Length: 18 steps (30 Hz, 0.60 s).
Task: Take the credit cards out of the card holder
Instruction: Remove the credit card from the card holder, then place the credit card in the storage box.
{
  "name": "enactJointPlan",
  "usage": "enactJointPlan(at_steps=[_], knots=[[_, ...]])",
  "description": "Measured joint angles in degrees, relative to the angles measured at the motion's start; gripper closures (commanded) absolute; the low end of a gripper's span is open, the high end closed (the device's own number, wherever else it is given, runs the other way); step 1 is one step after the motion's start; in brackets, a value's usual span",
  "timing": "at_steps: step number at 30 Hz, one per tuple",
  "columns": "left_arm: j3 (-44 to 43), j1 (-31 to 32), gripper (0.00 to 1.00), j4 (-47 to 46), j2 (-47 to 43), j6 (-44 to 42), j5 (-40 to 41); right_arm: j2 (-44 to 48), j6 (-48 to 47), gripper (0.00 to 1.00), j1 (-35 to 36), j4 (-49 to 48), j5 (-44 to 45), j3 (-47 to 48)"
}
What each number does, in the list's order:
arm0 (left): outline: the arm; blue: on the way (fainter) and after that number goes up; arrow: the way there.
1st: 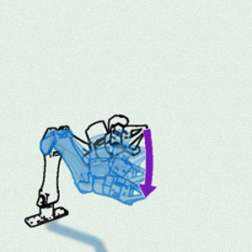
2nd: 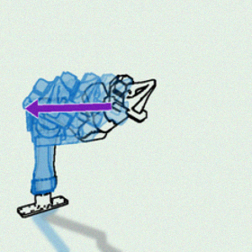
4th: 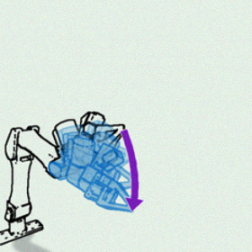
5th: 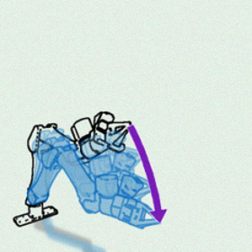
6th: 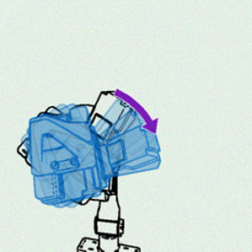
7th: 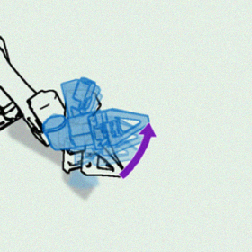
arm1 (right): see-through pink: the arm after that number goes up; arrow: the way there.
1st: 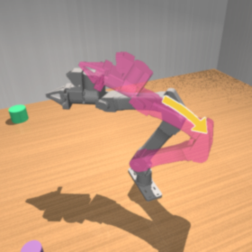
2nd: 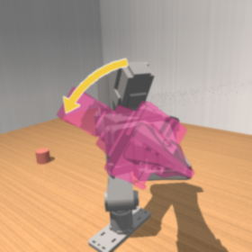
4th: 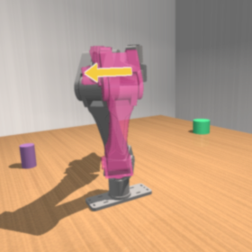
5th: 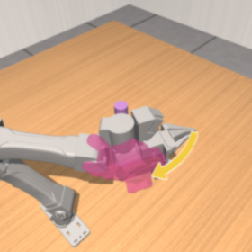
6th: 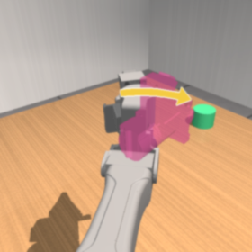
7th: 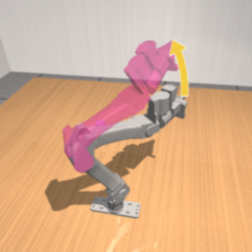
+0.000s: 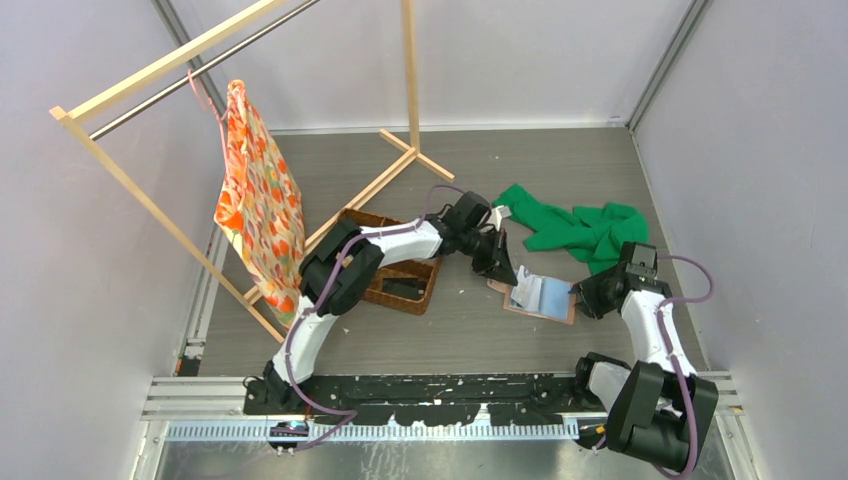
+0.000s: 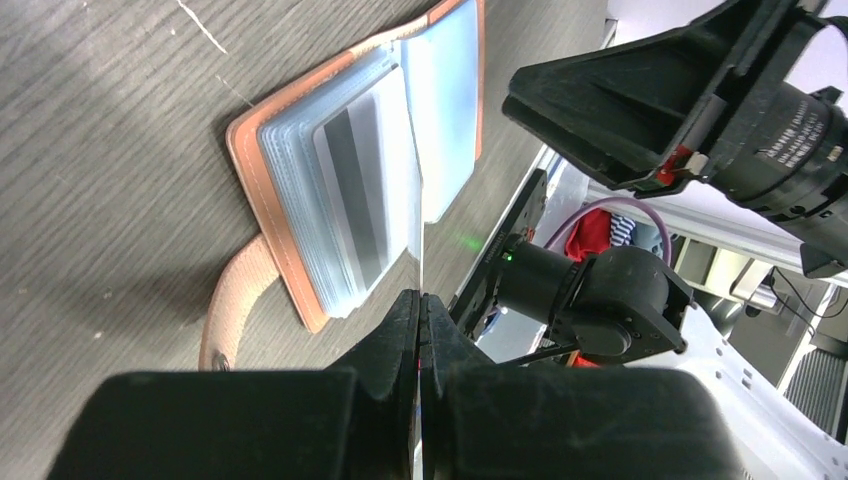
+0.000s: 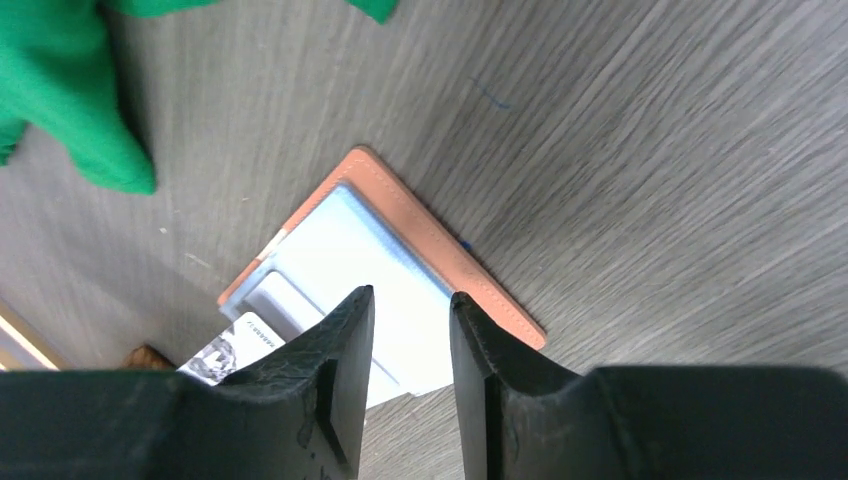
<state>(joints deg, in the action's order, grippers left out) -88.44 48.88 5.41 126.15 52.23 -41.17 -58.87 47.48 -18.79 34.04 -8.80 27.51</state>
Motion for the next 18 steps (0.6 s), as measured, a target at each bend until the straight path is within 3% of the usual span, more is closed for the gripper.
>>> enactJointPlan(at_steps=[8,18], knots=[[0.0,0.0,0.99,5.4,-5.9,-2.0,2.8,4.4,0.1,0.40,-0.1,3.6,0.4,4.3],[10.0,-3.7,1.00,8.3,-24.1,-1.2,18.3,4.4,-0.2,0.36,-0.1,5.8,0.4,5.6]])
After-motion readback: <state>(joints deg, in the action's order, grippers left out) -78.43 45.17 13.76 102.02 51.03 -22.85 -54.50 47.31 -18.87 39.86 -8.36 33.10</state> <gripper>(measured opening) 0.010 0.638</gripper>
